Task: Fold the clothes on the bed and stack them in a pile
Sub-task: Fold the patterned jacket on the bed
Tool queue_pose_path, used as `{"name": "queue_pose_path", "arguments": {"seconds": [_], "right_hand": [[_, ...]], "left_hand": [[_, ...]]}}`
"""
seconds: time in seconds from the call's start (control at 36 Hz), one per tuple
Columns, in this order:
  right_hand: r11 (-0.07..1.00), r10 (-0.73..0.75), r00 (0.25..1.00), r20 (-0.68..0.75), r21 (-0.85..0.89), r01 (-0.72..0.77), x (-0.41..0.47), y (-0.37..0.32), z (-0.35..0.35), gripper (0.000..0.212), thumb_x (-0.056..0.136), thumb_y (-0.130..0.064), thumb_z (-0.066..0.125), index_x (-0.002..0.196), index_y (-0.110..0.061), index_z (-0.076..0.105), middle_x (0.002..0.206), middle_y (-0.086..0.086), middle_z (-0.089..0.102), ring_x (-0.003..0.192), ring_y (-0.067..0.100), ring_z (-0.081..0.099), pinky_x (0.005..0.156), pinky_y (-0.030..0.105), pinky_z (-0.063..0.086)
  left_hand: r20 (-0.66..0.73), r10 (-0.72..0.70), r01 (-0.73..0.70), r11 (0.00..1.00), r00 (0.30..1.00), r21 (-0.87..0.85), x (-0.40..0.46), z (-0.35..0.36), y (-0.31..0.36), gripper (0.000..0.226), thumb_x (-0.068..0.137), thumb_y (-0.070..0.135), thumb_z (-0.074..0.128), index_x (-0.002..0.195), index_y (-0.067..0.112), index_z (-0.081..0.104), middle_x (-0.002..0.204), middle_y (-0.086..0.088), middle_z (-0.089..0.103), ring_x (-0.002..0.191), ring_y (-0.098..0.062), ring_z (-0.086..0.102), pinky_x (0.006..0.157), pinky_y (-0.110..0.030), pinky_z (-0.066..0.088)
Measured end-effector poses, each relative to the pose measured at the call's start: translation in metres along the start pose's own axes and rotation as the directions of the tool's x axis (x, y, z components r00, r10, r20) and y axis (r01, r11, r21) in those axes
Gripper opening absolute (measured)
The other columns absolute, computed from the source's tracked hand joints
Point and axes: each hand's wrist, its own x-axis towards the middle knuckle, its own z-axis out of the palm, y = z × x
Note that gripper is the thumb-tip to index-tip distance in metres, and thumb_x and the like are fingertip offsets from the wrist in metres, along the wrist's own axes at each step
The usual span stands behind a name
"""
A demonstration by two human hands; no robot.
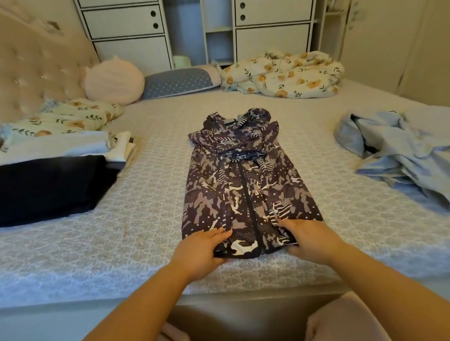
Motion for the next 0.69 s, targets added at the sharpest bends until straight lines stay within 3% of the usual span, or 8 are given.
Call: {"name": "queue_pose_path", "arguments": {"seconds": [0.11,0.22,0.28,0.36,0.47,0.58,0.64,0.69], "right_hand": [[0.989,0.02,1.0,0.012,-0.145,-0.018,-0.006,0.005,-0.004,0.048,0.09,-0.017,0.053,0.136,-0.024,0.042,0.123,0.002,0.06,0.106,0.023,0.059,0.085,0.035,0.049],[0.968,0.018,0.998,0.06,-0.249,-0.002,-0.009,0.009,-0.015,0.035,0.091,-0.011,0.047,0.125,-0.02,0.049,0.112,0.005,0.063,0.1,0.024,0.06,0.079,0.034,0.048],[0.955,0.025,0.996,0.082,-0.297,0.0,-0.008,0.011,-0.026,0.031,0.09,-0.011,0.048,0.12,-0.019,0.052,0.111,0.006,0.063,0.099,0.024,0.06,0.078,0.032,0.047],[0.94,0.035,0.995,0.088,-0.342,-0.003,-0.008,0.013,-0.044,0.033,0.089,-0.007,0.045,0.118,-0.017,0.055,0.11,0.007,0.064,0.098,0.025,0.06,0.074,0.032,0.045],[0.928,0.043,0.998,0.052,-0.372,-0.02,-0.007,0.015,-0.064,0.033,0.088,-0.005,0.044,0.117,-0.016,0.054,0.107,0.008,0.063,0.096,0.025,0.06,0.064,0.029,0.038],[0.962,0.089,0.991,0.096,-0.265,-0.061,-0.01,0.013,-0.082,0.024,0.091,-0.016,0.047,0.113,-0.019,0.057,0.106,0.01,0.062,0.092,0.026,0.057,0.064,0.027,0.037],[0.99,0.112,0.978,0.177,-0.109,-0.094,-0.013,0.011,-0.091,0.011,0.09,-0.016,0.05,0.092,-0.021,0.06,0.098,0.01,0.062,0.082,0.023,0.053,0.059,0.028,0.036],[0.987,0.141,0.932,0.333,0.022,-0.157,-0.019,0.01,-0.102,0.015,0.088,-0.01,0.053,0.081,-0.021,0.059,0.086,0.005,0.059,0.073,0.018,0.05,0.055,0.025,0.038]], "left_hand": [[0.027,-0.004,0.003,0.999,1.0,0.045,-0.001,-0.017,0.003,0.057,0.097,0.028,0.051,0.146,0.044,0.028,0.151,0.012,0.036,0.131,-0.019,0.044,0.101,-0.035,0.043],[0.083,0.011,-0.026,0.984,0.996,0.175,-0.003,-0.031,0.006,0.056,0.1,0.02,0.044,0.147,0.045,0.026,0.146,0.007,0.044,0.125,-0.022,0.049,0.096,-0.036,0.046],[0.113,0.002,-0.032,0.965,0.994,0.262,-0.003,-0.043,0.006,0.064,0.097,0.007,0.039,0.147,0.045,0.025,0.131,0.0,0.055,0.112,-0.024,0.055,0.084,-0.035,0.049],[0.1,-0.024,-0.012,0.941,0.995,0.338,-0.001,-0.063,0.006,0.07,0.093,-0.002,0.034,0.146,0.045,0.027,0.113,-0.005,0.06,0.097,-0.025,0.059,0.068,-0.033,0.045],[0.084,-0.022,-0.007,0.944,0.996,0.331,0.0,-0.089,0.009,0.059,0.092,0.001,0.037,0.139,0.037,0.044,0.108,-0.005,0.061,0.092,-0.025,0.058,0.061,-0.031,0.038],[0.252,-0.05,-0.002,0.979,0.966,0.202,0.004,-0.114,0.012,0.028,0.096,0.016,0.046,0.118,0.022,0.06,0.085,0.002,0.051,0.081,-0.02,0.05,0.066,-0.031,0.04],[0.403,-0.057,0.028,0.997,0.913,0.077,0.005,-0.124,0.016,0.024,0.094,0.019,0.052,0.115,0.014,0.06,0.091,-0.002,0.055,0.081,-0.019,0.048,0.066,-0.029,0.04],[0.526,-0.063,0.09,0.996,0.848,-0.025,0.005,-0.131,0.017,0.027,0.089,0.008,0.053,0.115,0.009,0.061,0.096,-0.007,0.059,0.081,-0.02,0.052,0.063,-0.024,0.042]]}}
